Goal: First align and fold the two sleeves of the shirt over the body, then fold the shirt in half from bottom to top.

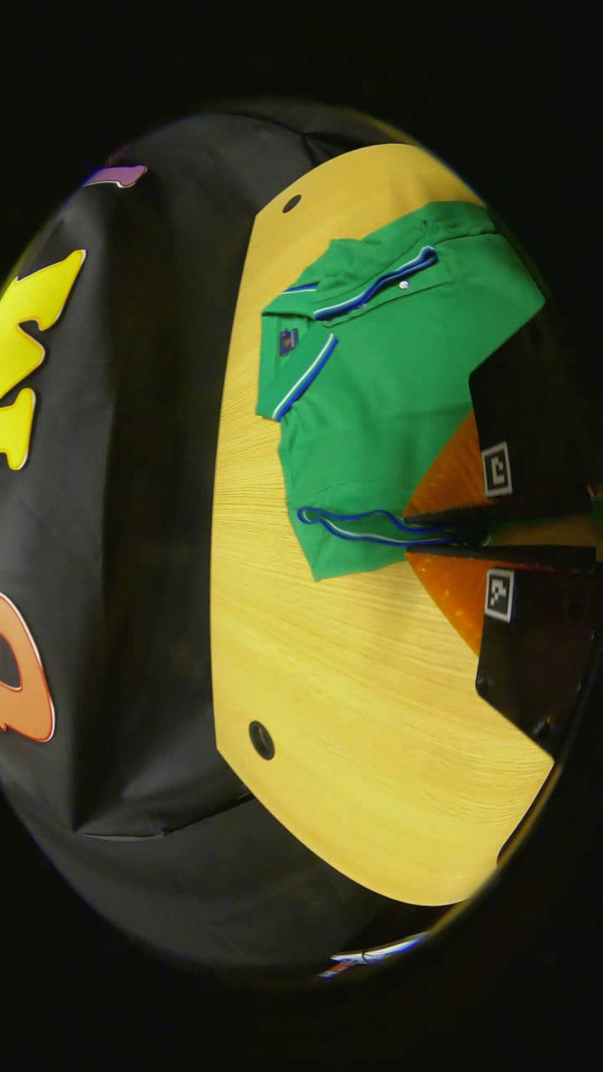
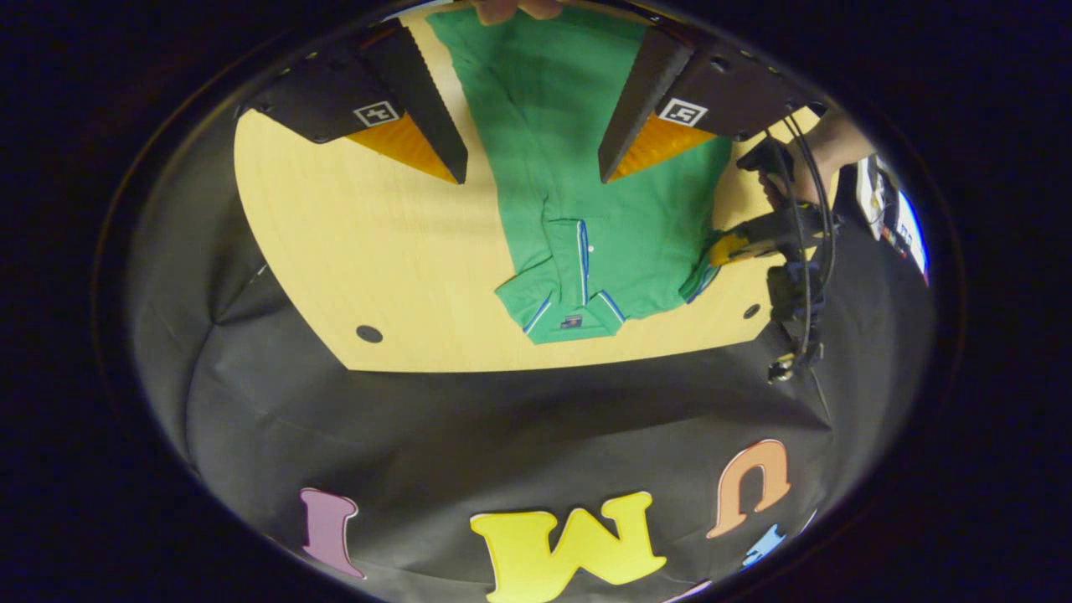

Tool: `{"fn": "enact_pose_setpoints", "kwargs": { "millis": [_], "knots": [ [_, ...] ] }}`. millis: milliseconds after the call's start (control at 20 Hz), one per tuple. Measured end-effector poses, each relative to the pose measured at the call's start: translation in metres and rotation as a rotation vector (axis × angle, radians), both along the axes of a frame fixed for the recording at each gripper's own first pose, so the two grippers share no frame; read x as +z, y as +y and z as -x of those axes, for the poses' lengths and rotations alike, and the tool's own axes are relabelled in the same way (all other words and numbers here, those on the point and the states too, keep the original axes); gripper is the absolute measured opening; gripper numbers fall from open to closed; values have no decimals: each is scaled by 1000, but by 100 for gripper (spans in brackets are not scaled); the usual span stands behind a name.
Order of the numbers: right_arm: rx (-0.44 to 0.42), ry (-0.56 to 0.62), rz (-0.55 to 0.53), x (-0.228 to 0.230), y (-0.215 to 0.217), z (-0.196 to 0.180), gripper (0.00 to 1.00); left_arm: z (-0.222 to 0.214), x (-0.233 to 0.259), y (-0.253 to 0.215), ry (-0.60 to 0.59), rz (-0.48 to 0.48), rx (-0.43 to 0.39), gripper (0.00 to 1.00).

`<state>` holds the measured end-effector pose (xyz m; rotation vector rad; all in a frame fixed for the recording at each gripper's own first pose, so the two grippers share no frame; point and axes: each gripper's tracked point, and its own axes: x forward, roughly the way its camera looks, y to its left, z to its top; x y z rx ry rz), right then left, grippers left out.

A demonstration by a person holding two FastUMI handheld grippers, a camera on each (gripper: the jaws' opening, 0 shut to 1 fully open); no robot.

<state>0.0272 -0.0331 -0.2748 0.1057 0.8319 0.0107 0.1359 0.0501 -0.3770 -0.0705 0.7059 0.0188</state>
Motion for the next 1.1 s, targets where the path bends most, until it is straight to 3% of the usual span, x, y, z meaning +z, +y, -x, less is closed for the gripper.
{"fn": "enact_pose_setpoints", "kwargs": {
  "millis": [50, 200, 400, 600, 750, 800, 900, 950, 1100],
  "knots": [
    [-2, 10, -11, -2, 1, 0, 96, -1, 3, 0, -1, 18, 3, 6],
    [-5, 5, -26, 1, 2, -2, 96, -6, 22, 3, -23, 22, 20, 6],
    [-25, -27, -22, 13, -5, -4, 96, -14, 59, -28, -53, 6, -18, 6],
    [-61, -63, -15, 27, -18, 1, 96, -15, 70, -104, -46, 58, -110, 6],
    [-73, -101, -7, 40, -25, 4, 96, -5, 87, -136, -47, 76, -142, 9],
    [-72, -126, 2, 46, -26, 4, 96, -1, 95, -132, -62, 71, -139, 26],
    [-51, -168, 19, 56, -24, 6, 96, 9, 115, -114, -92, 43, -108, 86],
    [-36, -183, 27, 61, -21, 8, 96, 17, 126, -105, -108, 48, -87, 100],
    [-11, -245, 60, 80, -13, 13, 96, 43, 156, -82, -163, 47, -39, 100]
  ]
}}
